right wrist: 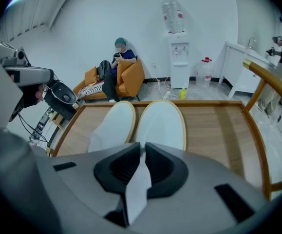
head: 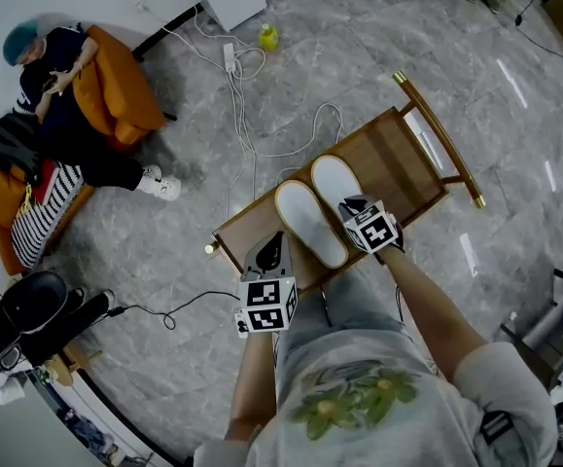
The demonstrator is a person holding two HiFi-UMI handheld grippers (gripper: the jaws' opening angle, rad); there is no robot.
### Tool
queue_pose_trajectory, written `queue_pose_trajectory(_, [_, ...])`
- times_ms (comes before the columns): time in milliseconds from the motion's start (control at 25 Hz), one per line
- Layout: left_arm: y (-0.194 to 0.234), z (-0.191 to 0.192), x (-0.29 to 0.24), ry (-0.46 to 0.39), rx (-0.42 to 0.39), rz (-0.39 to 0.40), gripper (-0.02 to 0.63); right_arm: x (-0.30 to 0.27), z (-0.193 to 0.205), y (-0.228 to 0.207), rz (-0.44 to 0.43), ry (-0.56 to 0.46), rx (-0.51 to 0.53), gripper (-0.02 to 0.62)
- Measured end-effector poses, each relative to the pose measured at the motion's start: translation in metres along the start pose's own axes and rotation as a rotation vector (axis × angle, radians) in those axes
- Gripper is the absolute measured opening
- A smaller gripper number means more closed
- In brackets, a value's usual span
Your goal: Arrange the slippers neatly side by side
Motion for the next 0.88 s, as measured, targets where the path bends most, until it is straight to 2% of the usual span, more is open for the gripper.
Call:
queue_pose_trajectory(160, [-0.001, 0.000, 0.002, 0.000, -0.003, 0.002, 0.015, 0.003, 0.001, 0.001, 0.000, 0.010, -0.007, 0.061])
queue_pose_trajectory(280, [-0.001, 0.000, 0.004, -0.005, -0.006, 0.005, 0.015, 0.006, 0.003, 0.003, -0.007, 0.028, -0.018, 0.110])
queue_pose_trajectory(440, [0.000, 0.001, 0.007, -0.011, -0.009, 0.008, 0.015, 0.013, 0.004, 0.008, -0.009, 0.019, -0.031, 0.140])
queue_pose_trajectory(640, [-0.002, 0.002, 0.013, -0.024, -0.008, 0.015, 0.015, 0.031, 0.002, 0.013, -0.016, -0.029, -0.062, 0.153])
queue_pose_trajectory(880, [-0.001, 0.002, 0.023, -0.032, -0.012, 0.026, 0.015, 0.063, -0.017, 0.027, -0.032, -0.135, -0.100, 0.160])
Point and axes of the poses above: the fingertips, and each gripper's own axes: x backward along the fingers, y to its left, z out of its underside, the point moved 9 cm from there along x, backward along the fingers, and after that the axes turned 1 degree about y, right-handed, at the moved point
